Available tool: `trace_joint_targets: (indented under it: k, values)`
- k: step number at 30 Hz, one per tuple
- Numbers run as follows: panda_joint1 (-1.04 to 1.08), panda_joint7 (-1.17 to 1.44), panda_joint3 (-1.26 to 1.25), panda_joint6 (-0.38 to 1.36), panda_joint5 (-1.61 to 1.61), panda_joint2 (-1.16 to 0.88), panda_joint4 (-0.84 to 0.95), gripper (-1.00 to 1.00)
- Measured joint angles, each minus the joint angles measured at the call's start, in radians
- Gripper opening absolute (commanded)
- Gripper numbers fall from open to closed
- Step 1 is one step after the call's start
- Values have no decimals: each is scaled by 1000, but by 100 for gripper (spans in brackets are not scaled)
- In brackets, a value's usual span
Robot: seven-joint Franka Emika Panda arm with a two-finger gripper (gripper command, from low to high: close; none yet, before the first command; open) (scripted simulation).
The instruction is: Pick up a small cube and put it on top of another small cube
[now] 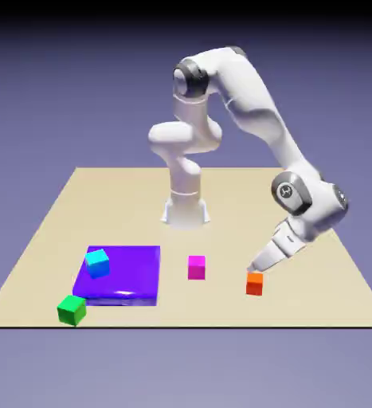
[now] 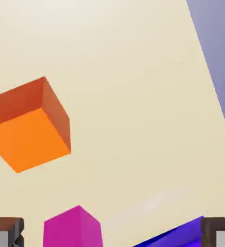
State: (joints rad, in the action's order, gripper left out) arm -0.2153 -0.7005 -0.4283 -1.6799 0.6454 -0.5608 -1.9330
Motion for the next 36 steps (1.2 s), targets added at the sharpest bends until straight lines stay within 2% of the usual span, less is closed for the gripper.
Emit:
trace_joint_targets:
  k: [14,16,19,20,22,26,36]
  values:
    - [-91,18,-192,609,290,-507,393,0]
    - [-94,19,-199,630,300,-525,407,0]
    - [-31,-17,-181,552,326,-518,299,0]
    - [-13,-27,-176,529,333,-516,267,-100]
    - [-13,-27,-176,529,333,-516,267,-100]
    - [-90,21,-194,628,297,-521,404,-100]
    - [165,241,168,461,199,-253,233,-100]
